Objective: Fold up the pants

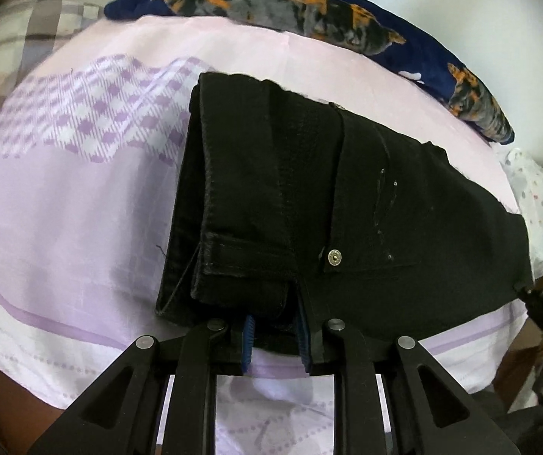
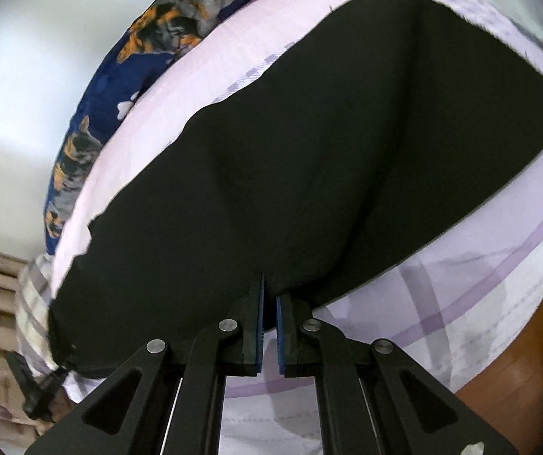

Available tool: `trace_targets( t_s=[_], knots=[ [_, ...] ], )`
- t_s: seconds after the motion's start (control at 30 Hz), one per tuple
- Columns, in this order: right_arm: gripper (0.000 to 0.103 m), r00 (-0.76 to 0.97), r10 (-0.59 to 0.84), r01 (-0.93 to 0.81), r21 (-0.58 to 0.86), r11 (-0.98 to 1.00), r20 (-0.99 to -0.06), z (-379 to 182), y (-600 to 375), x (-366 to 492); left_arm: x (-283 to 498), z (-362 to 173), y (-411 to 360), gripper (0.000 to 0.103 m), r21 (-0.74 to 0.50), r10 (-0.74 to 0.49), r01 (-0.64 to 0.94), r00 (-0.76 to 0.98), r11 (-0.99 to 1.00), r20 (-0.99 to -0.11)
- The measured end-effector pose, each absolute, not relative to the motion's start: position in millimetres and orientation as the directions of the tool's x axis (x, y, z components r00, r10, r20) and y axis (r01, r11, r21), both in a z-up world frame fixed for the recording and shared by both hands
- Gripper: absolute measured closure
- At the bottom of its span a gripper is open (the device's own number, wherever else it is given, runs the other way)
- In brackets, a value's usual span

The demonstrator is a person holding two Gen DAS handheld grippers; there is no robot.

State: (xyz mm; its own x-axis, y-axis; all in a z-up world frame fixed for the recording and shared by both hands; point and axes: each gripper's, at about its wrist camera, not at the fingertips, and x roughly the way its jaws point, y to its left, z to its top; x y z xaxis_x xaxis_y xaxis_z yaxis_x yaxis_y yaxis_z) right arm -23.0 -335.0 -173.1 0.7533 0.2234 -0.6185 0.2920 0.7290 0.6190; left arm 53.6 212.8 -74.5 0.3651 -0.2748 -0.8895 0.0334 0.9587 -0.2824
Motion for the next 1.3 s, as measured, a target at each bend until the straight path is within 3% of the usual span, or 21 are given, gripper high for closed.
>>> trace_targets(
  t_s=[0.3,0.53,0.73,0.9,1.13,1.3],
  knots=[
    [0.086,0.813,0.312,0.241,0.772,0.588,-0.492,-184,-361,-28,37,-41,220,0.068,-0.274,-0.267,0.041,0.391,0.961,-0.881],
    [0.083,0.866,0.353,0.174,0.874,0.453,-0.355,-182,-380,-33,23,-6,187,0.067,-0.101,-0.157,0.144,0.468,0.984,-0.870],
    [0.080,0.910,0.321,0.145,0.926,0.349,-0.263,-176,-404,-37,29,9,119,0.065,-0.187,-0.350,0.362,0.463,0.913,-0.814],
    [0.080,0.925,0.296,0.129,0.928,0.349,-0.240,-163,-417,-37,40,-8,27,0.065,-0.206,-0.462,0.569,0.352,0.796,-0.814],
    [0.080,0.930,0.292,0.113,0.931,0.348,-0.222,-156,-431,-35,37,-40,-87,0.065,-0.237,-0.526,0.752,0.168,0.615,-0.834],
    [0.079,0.931,0.298,0.091,0.926,0.367,-0.210,-149,-434,-35,16,-59,-150,0.065,-0.164,-0.488,0.837,0.135,0.522,-0.862]
  ],
)
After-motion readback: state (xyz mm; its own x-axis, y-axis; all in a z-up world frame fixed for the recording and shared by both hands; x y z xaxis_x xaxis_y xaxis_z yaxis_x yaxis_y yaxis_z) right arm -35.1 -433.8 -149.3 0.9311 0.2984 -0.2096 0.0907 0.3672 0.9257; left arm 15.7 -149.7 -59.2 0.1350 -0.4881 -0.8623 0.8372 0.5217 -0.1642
